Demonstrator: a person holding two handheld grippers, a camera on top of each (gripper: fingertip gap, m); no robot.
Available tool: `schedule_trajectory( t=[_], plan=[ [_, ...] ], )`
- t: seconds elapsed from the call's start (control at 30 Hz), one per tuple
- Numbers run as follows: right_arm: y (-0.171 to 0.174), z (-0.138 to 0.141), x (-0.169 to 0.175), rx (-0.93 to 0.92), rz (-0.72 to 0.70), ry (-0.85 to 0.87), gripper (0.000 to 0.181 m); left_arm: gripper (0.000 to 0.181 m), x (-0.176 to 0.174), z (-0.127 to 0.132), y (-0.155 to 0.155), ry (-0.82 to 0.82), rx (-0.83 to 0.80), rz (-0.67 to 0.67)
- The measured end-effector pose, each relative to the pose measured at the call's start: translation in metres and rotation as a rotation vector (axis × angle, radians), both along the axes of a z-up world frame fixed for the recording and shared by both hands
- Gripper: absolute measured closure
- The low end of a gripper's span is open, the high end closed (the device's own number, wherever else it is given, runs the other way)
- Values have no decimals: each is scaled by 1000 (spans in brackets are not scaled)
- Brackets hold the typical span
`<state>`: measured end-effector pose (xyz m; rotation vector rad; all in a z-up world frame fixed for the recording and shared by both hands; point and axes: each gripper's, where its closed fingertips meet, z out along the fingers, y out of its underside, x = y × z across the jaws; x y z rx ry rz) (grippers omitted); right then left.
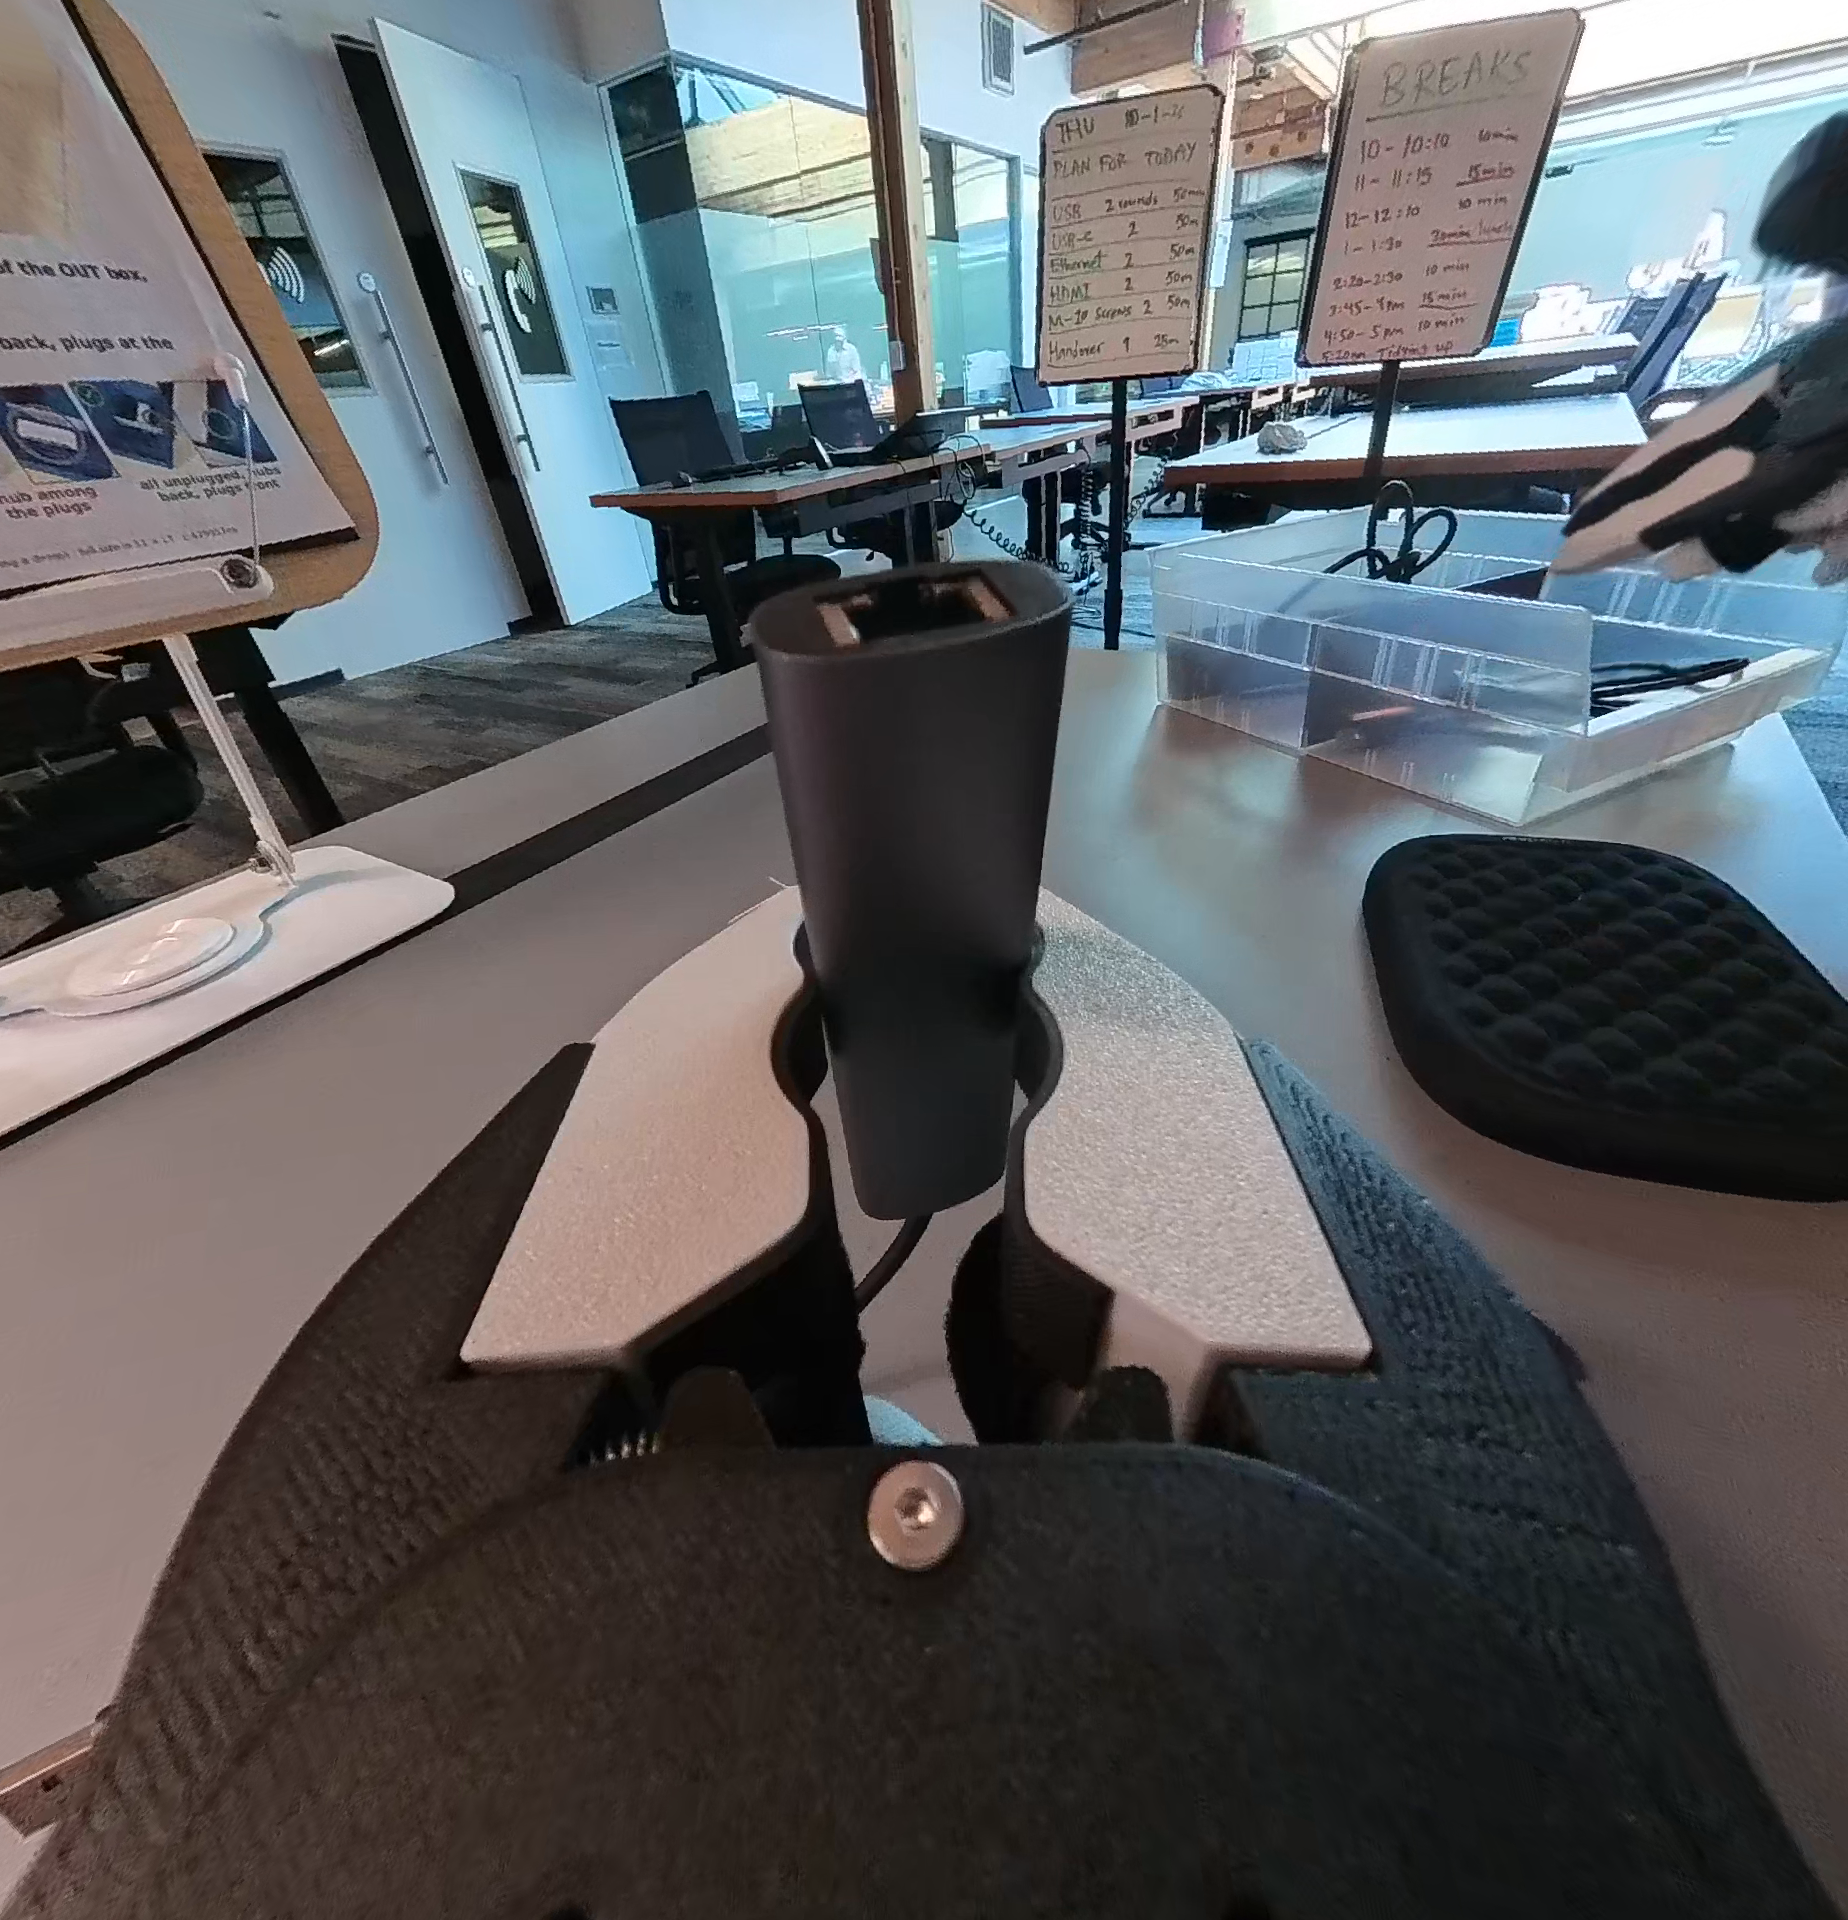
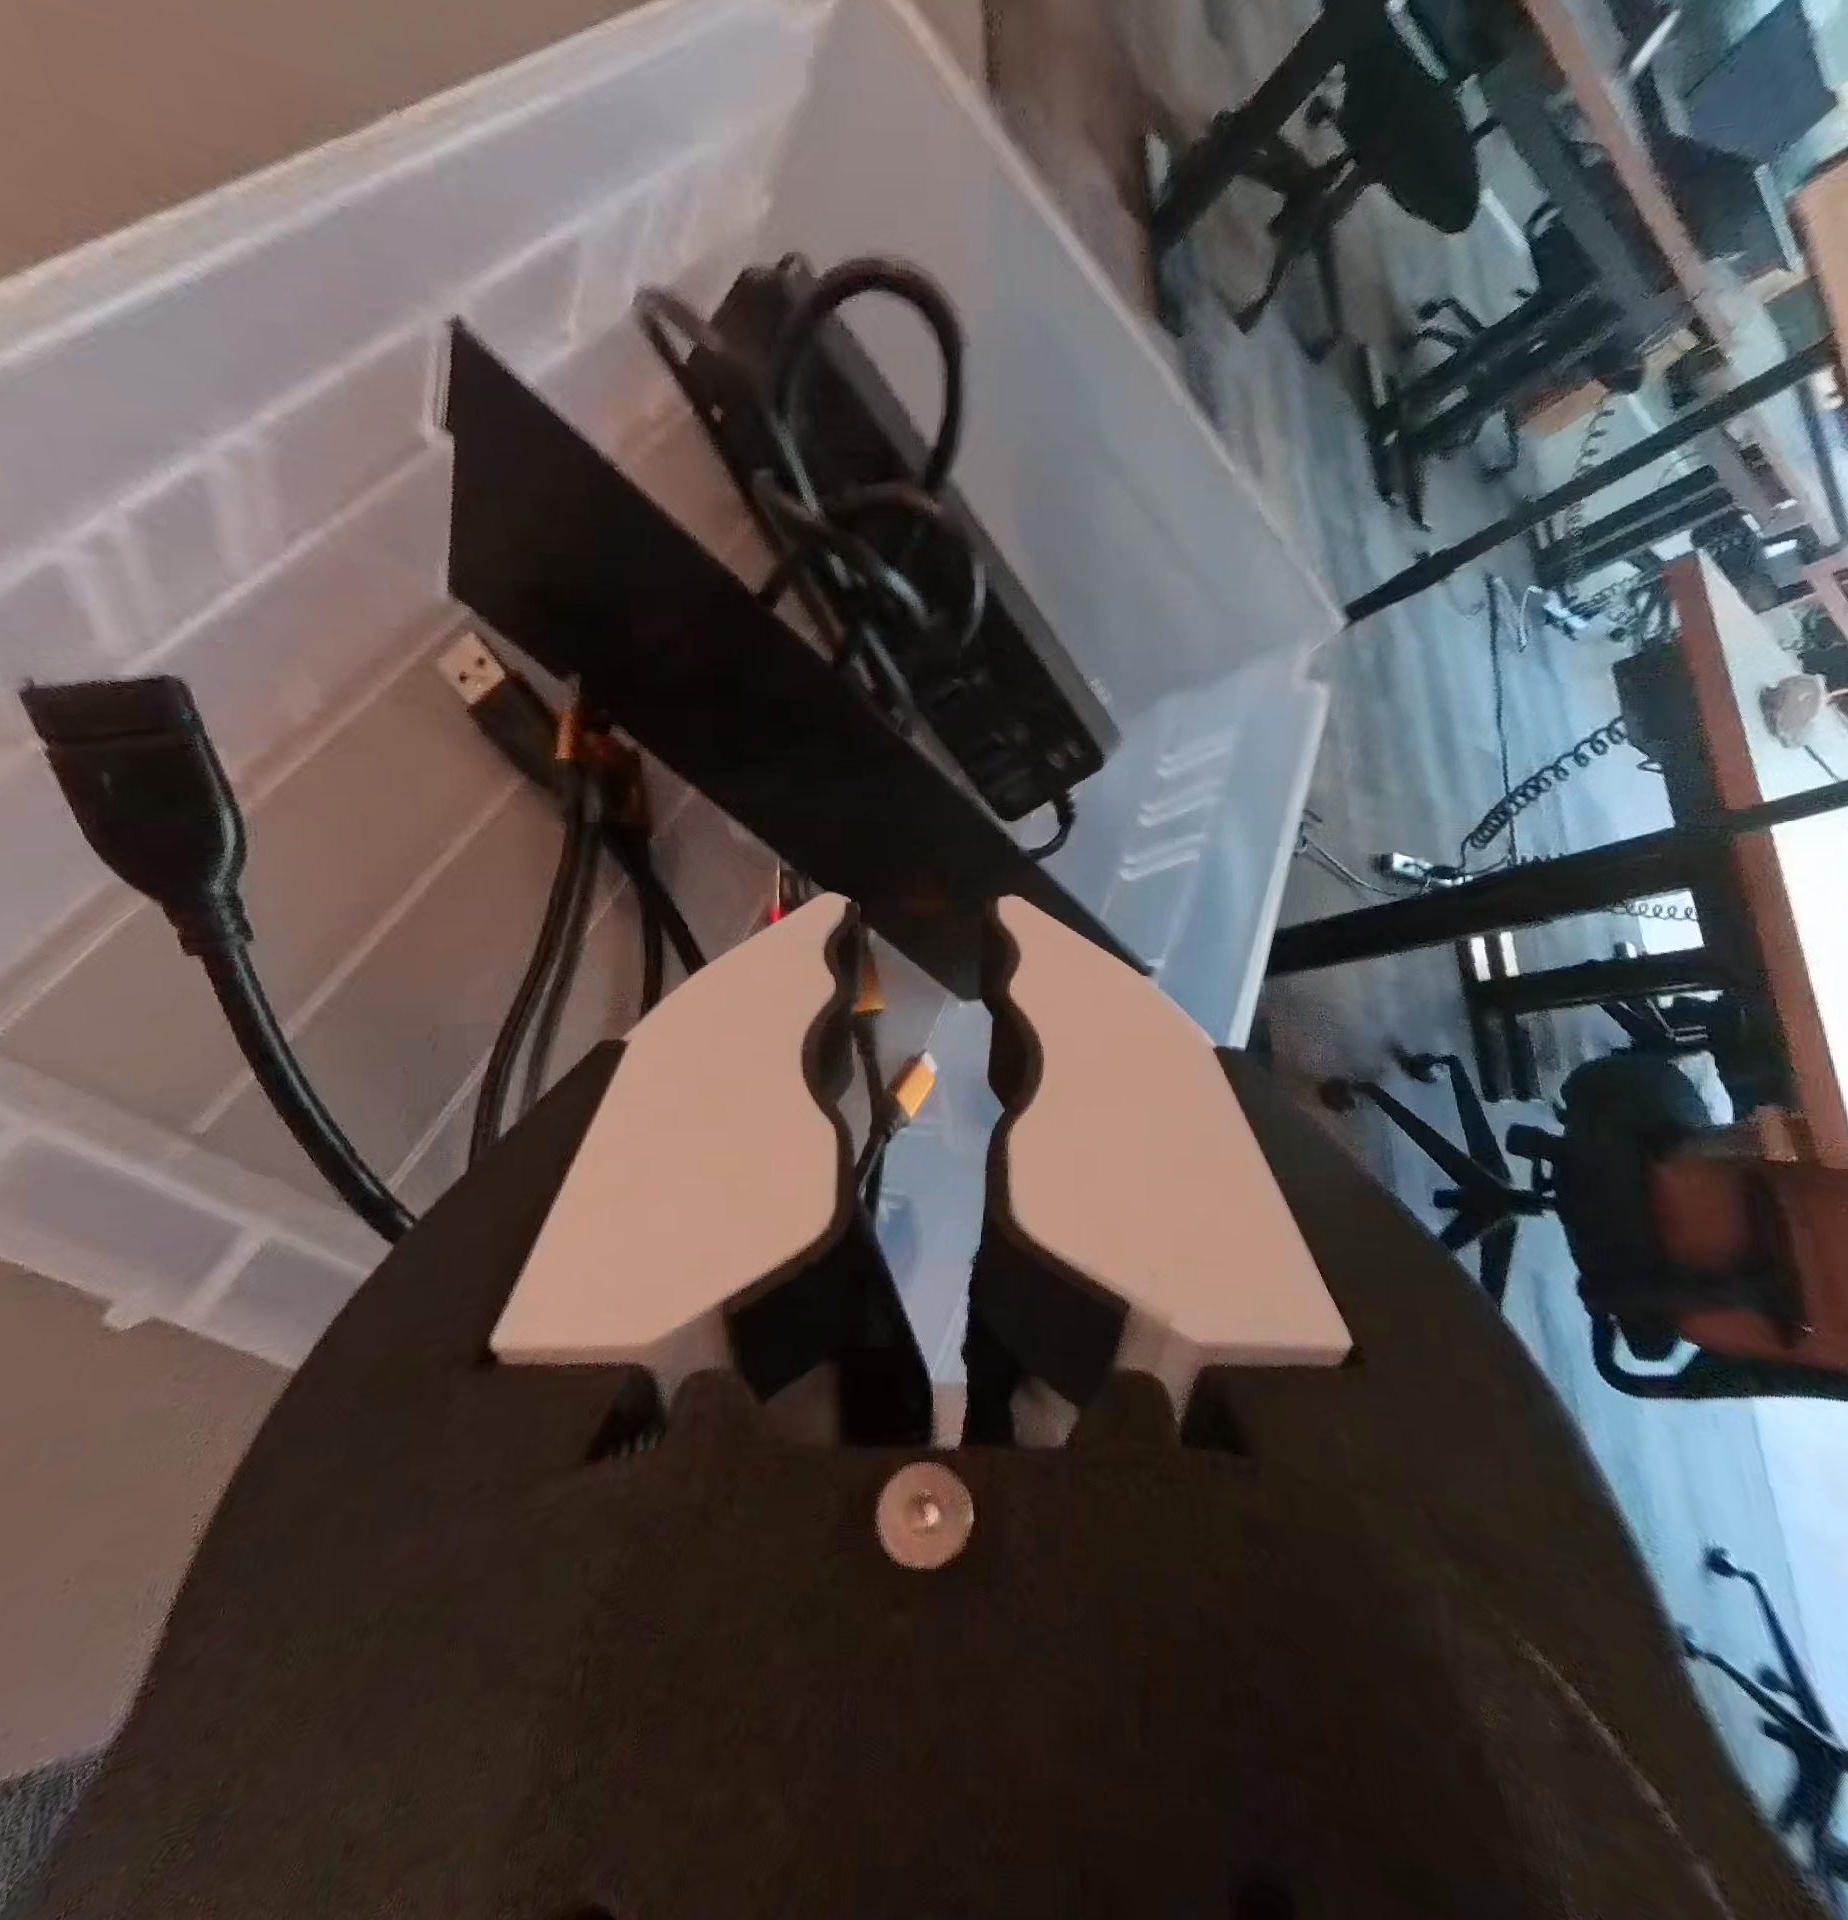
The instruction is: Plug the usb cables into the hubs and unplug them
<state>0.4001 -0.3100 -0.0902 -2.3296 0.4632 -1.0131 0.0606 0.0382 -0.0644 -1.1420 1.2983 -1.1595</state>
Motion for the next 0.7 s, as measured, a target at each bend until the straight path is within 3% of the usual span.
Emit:
schedule_trajectory(
  t=[0.2, 0.33, 0.4, 0.43, 0.57, 0.7],
  plan=[
    [8, 59, -21, 244, 93, -131, 158, 149, -1, 4, -1, -24, -27, -15],
    [58, 143, -93, 685, 496, -303, 151, 149, -7, 19, -4, -134, -169, -91],
    [76, 179, -139, 903, 692, -350, 138, 149, -12, 28, -1, -192, -256, -124],
    [87, 191, -162, 984, 784, -357, 105, 149, -14, 30, 1, -211, -297, -134],
    [146, 192, -241, 1051, 1041, -327, 69, 149, -20, 39, 1, -287, -444, -242],
    [217, 148, -307, 1035, 1138, -334, 75, 150, -28, 53, -18, -364, -625, -491]
  ],
)
